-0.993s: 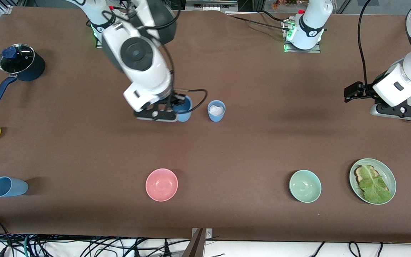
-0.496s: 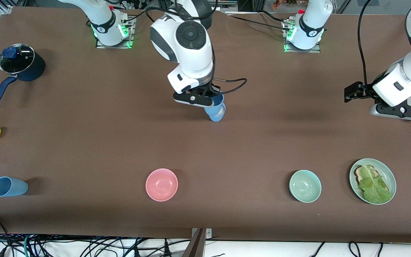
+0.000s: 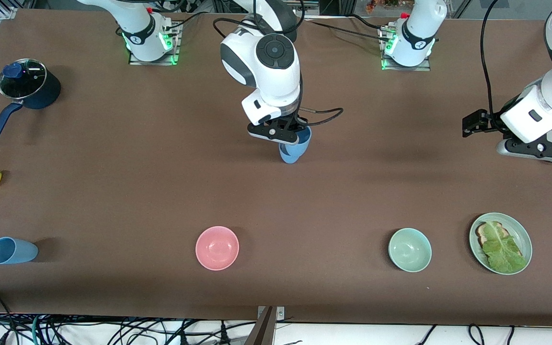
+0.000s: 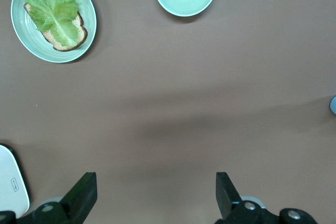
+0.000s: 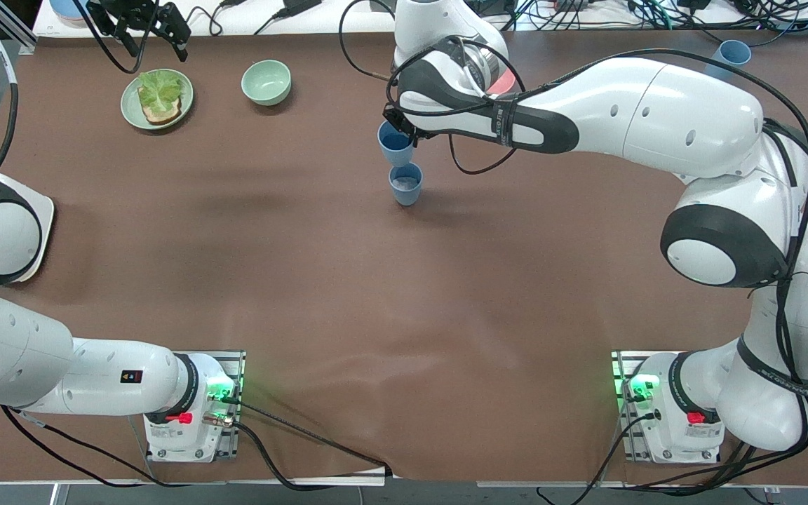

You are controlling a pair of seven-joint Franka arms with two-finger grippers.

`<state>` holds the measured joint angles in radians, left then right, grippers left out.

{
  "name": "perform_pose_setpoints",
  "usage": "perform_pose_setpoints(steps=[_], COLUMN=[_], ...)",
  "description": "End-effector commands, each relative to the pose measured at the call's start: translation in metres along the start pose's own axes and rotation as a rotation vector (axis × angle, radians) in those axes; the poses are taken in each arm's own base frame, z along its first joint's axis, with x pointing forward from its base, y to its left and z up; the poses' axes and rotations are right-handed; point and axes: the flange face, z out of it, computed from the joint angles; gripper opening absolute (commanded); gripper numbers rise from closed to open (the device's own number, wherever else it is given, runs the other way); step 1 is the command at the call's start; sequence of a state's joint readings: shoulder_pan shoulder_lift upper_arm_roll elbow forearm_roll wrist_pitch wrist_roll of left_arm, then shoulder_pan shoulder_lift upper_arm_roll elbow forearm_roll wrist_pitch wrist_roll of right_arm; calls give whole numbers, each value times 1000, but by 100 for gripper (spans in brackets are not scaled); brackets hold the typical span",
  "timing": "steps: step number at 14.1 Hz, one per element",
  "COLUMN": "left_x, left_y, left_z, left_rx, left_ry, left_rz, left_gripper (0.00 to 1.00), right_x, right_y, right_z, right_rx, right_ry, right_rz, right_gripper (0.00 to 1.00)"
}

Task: Stack blue cups with both arms
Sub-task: 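Lower the held cup into the placed cup and open the right gripper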

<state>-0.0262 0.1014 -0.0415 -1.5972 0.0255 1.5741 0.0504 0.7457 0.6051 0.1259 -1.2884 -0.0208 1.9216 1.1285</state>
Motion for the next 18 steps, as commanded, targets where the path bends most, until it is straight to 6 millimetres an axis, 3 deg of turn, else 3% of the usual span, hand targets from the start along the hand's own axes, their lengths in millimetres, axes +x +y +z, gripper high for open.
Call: perform_pose_setpoints(steps=[1, 14, 18], left_x=[-8, -8, -8], left_y=[-2, -3, -2], left_z=[-3, -3, -3], left_rx=[-10, -10, -10], left_ry=[-1, -2, -2], left_rz=[6, 5, 6], left_gripper=[100, 100, 100], right_x=[0, -6, -9], right_y=[2, 13, 17], right_z=[8, 28, 24], right_rx=[-2, -21, -23], right_ry=[13, 10, 7], right_rz=[17, 15, 16], right_gripper=[0, 0, 0])
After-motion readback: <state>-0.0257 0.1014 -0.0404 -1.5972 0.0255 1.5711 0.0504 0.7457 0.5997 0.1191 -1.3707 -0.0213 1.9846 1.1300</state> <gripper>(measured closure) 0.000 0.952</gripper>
